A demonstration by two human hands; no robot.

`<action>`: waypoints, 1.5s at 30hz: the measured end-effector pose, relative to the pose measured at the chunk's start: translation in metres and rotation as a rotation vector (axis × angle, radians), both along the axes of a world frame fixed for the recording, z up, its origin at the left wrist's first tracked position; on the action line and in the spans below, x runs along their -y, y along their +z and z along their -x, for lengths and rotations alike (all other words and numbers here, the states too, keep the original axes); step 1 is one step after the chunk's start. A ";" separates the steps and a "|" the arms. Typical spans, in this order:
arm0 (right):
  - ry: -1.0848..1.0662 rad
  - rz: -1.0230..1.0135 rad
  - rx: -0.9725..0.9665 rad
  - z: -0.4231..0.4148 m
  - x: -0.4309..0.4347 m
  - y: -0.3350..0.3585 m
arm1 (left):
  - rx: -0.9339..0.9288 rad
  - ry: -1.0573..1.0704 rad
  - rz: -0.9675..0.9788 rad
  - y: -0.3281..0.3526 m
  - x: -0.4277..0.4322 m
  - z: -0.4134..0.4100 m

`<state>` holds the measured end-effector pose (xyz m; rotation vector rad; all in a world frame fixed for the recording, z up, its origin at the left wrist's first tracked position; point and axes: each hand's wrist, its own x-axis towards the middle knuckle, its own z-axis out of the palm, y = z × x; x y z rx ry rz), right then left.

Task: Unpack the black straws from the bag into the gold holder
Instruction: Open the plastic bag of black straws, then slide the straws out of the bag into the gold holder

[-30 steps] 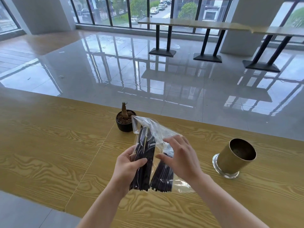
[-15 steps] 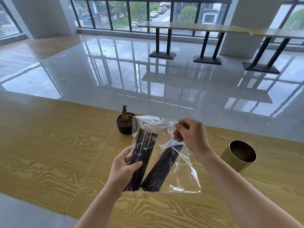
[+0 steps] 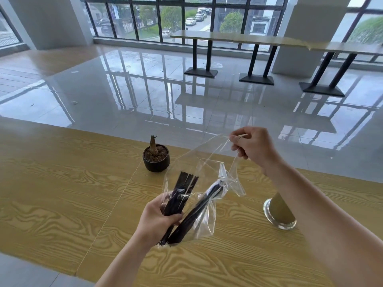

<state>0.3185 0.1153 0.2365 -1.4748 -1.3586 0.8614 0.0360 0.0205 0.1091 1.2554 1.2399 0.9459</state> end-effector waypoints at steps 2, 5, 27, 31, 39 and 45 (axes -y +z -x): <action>0.007 0.044 -0.045 -0.005 -0.001 0.004 | 0.014 -0.004 0.001 -0.001 0.000 0.001; 0.088 0.133 -0.181 -0.010 0.005 0.006 | 0.029 0.018 0.007 -0.002 0.001 0.002; -0.049 -0.173 0.692 0.028 0.042 -0.046 | 0.334 0.211 0.053 0.000 0.012 0.009; -0.120 -0.128 0.551 0.009 0.021 -0.022 | 0.255 0.212 0.053 -0.005 0.018 0.021; 0.064 -0.153 0.499 0.009 -0.005 0.040 | 0.304 0.148 0.105 -0.009 0.021 0.023; 0.126 -0.079 0.365 0.016 -0.016 0.090 | 0.315 0.080 0.166 -0.018 0.018 0.030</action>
